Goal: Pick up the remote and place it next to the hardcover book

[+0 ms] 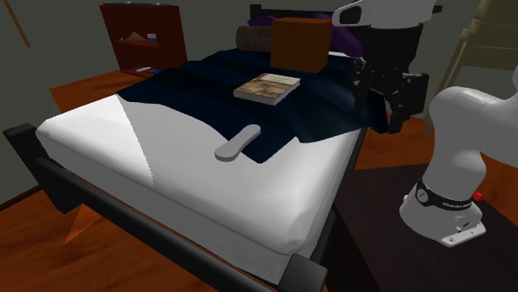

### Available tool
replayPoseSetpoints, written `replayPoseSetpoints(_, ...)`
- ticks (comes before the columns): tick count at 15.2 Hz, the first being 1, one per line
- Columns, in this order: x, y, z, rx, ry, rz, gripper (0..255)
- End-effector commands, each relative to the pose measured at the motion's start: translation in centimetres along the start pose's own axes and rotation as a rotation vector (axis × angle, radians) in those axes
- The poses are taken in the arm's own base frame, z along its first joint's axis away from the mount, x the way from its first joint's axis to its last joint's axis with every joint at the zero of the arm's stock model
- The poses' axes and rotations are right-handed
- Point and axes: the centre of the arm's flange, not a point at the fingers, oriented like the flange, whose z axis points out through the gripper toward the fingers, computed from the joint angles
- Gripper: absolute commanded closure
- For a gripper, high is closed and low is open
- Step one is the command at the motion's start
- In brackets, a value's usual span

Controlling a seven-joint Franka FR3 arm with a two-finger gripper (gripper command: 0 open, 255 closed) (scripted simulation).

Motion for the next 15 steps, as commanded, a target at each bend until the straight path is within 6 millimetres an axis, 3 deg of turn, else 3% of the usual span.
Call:
replayPoseSetpoints(1, 0.0, 0.0, 0.0, 0.000, 0.000, 0.000, 0)
replayPoseSetpoints(8, 2.0, 8.2, 3.2, -0.009, 0.017, -0.161, 0)
replayPoseSetpoints(15, 5.4, 16.0, 6.4, -0.018, 0.035, -0.322, 0)
